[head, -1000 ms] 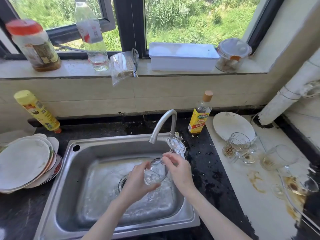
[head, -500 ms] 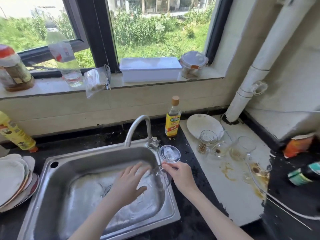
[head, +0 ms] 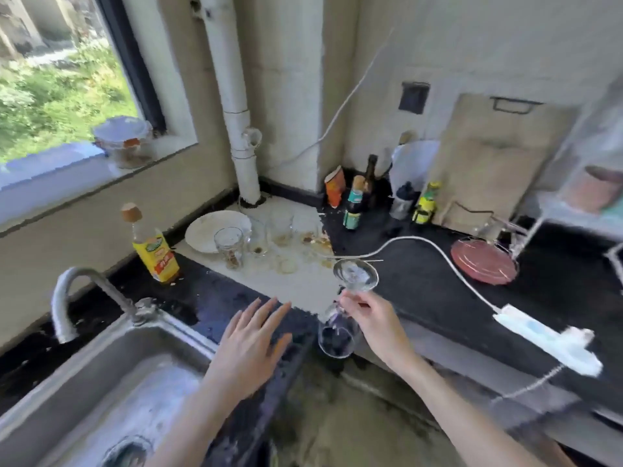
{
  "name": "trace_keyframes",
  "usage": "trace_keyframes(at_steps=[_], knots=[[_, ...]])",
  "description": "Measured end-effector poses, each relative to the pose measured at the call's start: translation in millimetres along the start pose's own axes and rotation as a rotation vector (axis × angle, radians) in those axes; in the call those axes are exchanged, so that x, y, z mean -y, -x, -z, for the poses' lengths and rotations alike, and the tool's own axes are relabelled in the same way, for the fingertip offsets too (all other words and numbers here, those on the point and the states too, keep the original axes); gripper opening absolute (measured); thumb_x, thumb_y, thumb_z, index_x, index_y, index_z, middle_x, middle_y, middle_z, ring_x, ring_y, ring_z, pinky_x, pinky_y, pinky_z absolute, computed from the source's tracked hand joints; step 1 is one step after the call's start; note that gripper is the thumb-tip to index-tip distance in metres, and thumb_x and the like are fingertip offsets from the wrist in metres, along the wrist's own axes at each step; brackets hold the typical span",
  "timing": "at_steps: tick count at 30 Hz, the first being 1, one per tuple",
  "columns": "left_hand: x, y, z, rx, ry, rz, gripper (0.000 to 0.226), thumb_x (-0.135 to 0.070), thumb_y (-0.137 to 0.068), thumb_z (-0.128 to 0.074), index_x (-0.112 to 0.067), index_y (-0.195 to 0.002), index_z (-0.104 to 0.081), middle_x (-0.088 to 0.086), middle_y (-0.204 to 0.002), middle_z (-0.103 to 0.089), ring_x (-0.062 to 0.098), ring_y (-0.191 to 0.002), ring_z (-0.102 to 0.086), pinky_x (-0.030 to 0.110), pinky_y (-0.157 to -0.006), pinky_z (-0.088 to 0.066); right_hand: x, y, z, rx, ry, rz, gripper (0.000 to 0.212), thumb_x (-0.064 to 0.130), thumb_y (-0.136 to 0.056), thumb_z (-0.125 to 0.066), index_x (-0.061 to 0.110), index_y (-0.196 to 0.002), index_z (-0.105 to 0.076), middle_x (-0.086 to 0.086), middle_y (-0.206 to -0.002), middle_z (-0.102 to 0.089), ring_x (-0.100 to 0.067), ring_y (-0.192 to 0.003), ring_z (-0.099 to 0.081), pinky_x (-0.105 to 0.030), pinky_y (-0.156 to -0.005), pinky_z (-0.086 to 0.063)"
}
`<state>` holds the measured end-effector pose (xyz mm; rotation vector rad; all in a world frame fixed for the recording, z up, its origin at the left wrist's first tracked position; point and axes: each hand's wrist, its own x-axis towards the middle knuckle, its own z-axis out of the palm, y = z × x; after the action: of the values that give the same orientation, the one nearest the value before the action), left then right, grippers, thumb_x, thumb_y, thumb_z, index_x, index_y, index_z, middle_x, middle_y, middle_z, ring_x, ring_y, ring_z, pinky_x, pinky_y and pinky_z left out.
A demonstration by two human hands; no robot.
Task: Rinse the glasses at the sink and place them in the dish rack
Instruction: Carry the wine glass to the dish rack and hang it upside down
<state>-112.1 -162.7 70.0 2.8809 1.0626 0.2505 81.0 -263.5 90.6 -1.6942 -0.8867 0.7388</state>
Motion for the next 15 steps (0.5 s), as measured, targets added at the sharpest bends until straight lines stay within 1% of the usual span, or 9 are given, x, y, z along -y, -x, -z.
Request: trace_keyframes(at_steps=[2,4,6,7,9,12,13,15], knots=[[-36,-5,1,0.033,0.060,-0.083,0.063,-0.056,-0.095,-0.009,-0.025,-0.131,-0.050,-0.001,-0.126,-0.060,0.024,-0.114,-0.059,0.043,-0.087,-0.050,-7,26,38,-0.094,0.015,0.004,0.008,0.020,-0.091,-0.060,0.017,-0.095,-0.066,0.001,-0.095,-0.069,-0.010,-0.089,-0.064,-0.016,-0.080,-0.048],[-71,-8,-3,0.043,0.110,-0.167,0.065,-0.059,-0.093,-0.007,-0.027,-0.135,-0.045,-0.002,-0.134,-0.054,0.024,-0.122,-0.052,0.043,-0.096,-0.043,-15,53,75,-0.182,0.013,-0.004,0.007,0.019,-0.090,-0.062,0.023,-0.087,-0.067,0.006,-0.090,-0.070,-0.008,-0.088,-0.064,-0.021,-0.084,-0.048],[-106,-10,-6,0.064,0.130,-0.243,0.064,-0.061,-0.091,-0.008,-0.032,-0.139,-0.038,-0.004,-0.141,-0.046,0.023,-0.130,-0.043,0.039,-0.104,-0.032,-20,81,110,-0.264,-0.007,-0.036,0.008,0.019,-0.090,-0.061,0.020,-0.086,-0.068,0.007,-0.087,-0.069,-0.001,-0.083,-0.064,-0.016,-0.081,-0.047],[-123,-10,-8,0.059,0.121,-0.285,0.061,-0.060,-0.091,-0.011,-0.033,-0.140,-0.036,-0.005,-0.142,-0.044,0.022,-0.131,-0.042,0.037,-0.104,-0.029,-23,95,126,-0.298,-0.021,-0.051,0.009,0.018,-0.090,-0.061,0.016,-0.087,-0.068,0.006,-0.086,-0.069,0.002,-0.080,-0.063,-0.012,-0.077,-0.046],[-160,-10,-10,0.085,0.107,-0.364,0.056,-0.056,-0.093,-0.016,-0.031,-0.138,-0.039,-0.005,-0.138,-0.049,0.022,-0.128,-0.046,0.035,-0.101,-0.030,-31,122,159,-0.366,-0.031,-0.062,0.013,0.015,-0.091,-0.059,0.006,-0.088,-0.068,0.003,-0.087,-0.068,0.005,-0.076,-0.062,-0.008,-0.073,-0.045],[-218,-14,-17,0.104,0.122,-0.493,0.057,-0.055,-0.095,-0.013,-0.029,-0.137,-0.041,-0.004,-0.138,-0.050,0.021,-0.127,-0.047,0.037,-0.101,-0.032,-48,158,209,-0.455,-0.042,-0.077,0.018,0.011,-0.093,-0.055,0.000,-0.081,-0.062,-0.006,-0.090,-0.066,-0.005,-0.082,-0.061,-0.010,-0.076,-0.046],[-239,-16,-19,0.116,0.128,-0.531,0.057,-0.055,-0.095,-0.013,-0.029,-0.137,-0.041,-0.004,-0.137,-0.050,0.022,-0.127,-0.047,0.038,-0.101,-0.033,-54,170,227,-0.484,-0.050,-0.082,0.020,0.011,-0.093,-0.055,-0.002,-0.080,-0.060,-0.007,-0.089,-0.066,-0.007,-0.083,-0.061,-0.011,-0.076,-0.046],[-284,-21,-22,0.114,0.131,-0.596,0.059,-0.055,-0.096,-0.010,-0.027,-0.134,-0.045,-0.002,-0.133,-0.055,0.023,-0.123,-0.052,0.040,-0.097,-0.041,-67,193,265,-0.545,-0.052,-0.099,0.023,0.013,-0.093,-0.055,-0.007,-0.085,-0.061,-0.006,-0.089,-0.066,-0.007,-0.083,-0.060,-0.011,-0.075,-0.046]])
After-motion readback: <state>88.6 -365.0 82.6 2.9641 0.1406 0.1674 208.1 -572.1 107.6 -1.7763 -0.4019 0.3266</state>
